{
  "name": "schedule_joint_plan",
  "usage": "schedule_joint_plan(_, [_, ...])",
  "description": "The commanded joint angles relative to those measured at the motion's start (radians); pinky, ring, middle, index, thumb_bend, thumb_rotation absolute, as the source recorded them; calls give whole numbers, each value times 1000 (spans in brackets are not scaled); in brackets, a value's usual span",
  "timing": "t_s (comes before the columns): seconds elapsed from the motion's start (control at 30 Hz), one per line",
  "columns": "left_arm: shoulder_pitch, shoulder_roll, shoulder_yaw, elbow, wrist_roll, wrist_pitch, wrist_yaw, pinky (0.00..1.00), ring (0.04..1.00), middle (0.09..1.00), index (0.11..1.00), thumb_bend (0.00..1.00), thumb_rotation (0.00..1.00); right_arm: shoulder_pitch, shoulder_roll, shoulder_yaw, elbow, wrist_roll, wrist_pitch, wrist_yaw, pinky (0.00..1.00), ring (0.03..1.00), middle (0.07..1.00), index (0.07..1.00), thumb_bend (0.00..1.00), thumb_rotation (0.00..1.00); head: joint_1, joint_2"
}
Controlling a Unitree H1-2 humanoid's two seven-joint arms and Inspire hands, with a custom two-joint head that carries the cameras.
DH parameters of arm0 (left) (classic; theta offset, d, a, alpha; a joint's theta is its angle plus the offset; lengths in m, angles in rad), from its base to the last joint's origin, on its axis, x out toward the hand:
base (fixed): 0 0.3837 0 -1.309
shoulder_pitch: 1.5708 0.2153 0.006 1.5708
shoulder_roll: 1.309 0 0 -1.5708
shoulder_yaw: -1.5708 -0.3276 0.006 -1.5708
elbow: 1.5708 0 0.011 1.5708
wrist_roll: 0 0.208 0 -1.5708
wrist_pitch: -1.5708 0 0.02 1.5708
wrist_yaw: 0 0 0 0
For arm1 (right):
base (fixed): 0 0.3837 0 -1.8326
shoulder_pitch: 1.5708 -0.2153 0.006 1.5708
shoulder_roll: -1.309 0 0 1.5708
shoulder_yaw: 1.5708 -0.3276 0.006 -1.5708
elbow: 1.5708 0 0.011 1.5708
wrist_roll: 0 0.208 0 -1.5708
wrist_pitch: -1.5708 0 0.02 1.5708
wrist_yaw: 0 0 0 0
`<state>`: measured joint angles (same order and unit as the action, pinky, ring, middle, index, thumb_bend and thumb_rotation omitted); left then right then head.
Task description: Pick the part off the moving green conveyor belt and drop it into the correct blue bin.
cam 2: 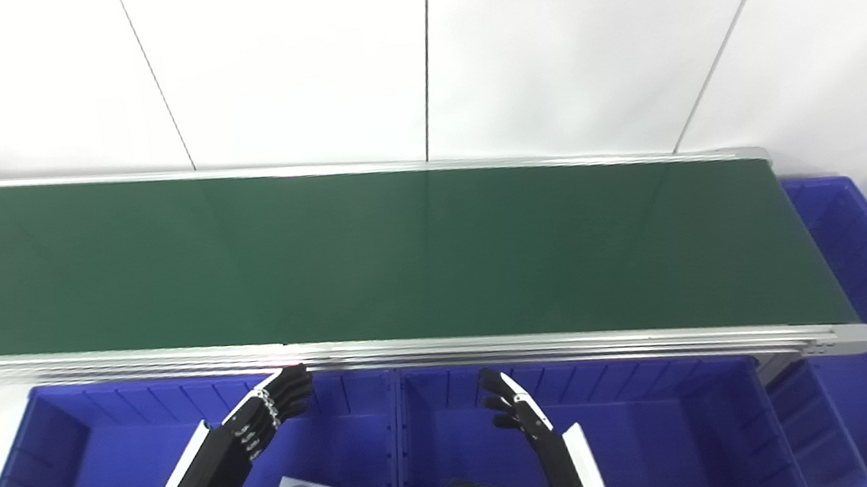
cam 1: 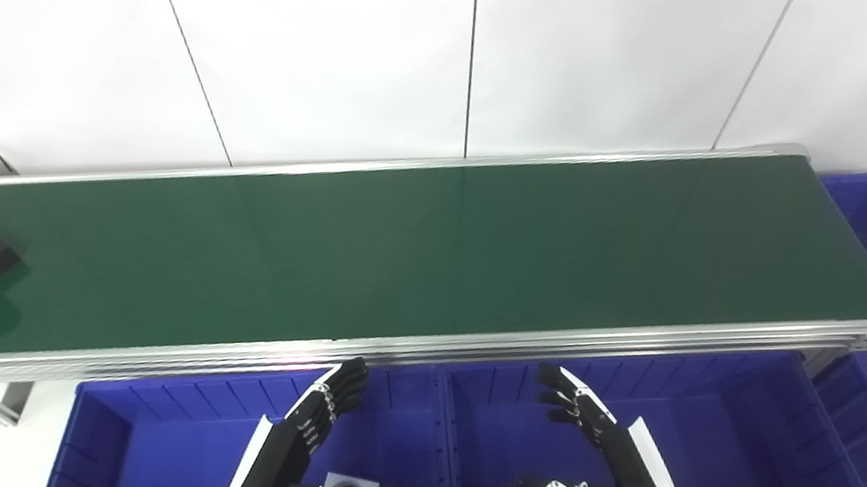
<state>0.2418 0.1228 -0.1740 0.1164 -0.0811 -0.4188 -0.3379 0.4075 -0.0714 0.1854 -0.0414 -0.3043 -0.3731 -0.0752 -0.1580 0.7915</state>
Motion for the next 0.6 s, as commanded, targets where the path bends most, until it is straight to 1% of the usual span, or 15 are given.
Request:
schedule_joint_plan(0.0, [-17, 7, 2, -30, -9, -15, 1, 859, 880, 892, 883, 893, 206, -5, 7, -3, -32, 13, 3, 7, 770, 831, 878, 891, 793, 553, 0, 1])
schedule_joint_plan(0.27, [-19, 10, 2, -30, -9, -14, -1, 859, 879, 892, 884, 893, 210, -7, 9, -3, -30, 18, 4, 11, 767, 833, 879, 891, 794, 552, -1, 1])
schedule_joint_plan(0.4, [-19, 11, 1, -28, -18, -14, -5, 865, 883, 893, 883, 888, 193, -6, 9, -4, -32, 18, 4, 16, 770, 832, 880, 894, 791, 553, -1, 1])
schedule_joint_plan(0.47, [-19, 11, 0, -28, -12, -14, -2, 862, 883, 894, 883, 888, 197, -6, 9, -5, -35, 12, 7, 16, 770, 830, 878, 893, 786, 555, 8, -3])
schedule_joint_plan(0.5, [-19, 10, 0, -28, -10, -14, -1, 861, 882, 894, 884, 887, 198, -6, 8, -5, -34, 12, 5, 15, 770, 830, 878, 893, 785, 556, 43, -5])
schedule_joint_plan(0.53, [-19, 9, -1, -28, -8, -14, -1, 863, 882, 893, 882, 887, 197, -6, 8, -6, -33, 13, 3, 15, 768, 828, 876, 891, 783, 554, 51, -6])
schedule_joint_plan(0.57, [-19, 7, -3, -29, -4, -13, 1, 863, 882, 892, 881, 887, 197, -6, 5, -8, -32, 13, 1, 16, 769, 830, 877, 892, 783, 556, 85, -11])
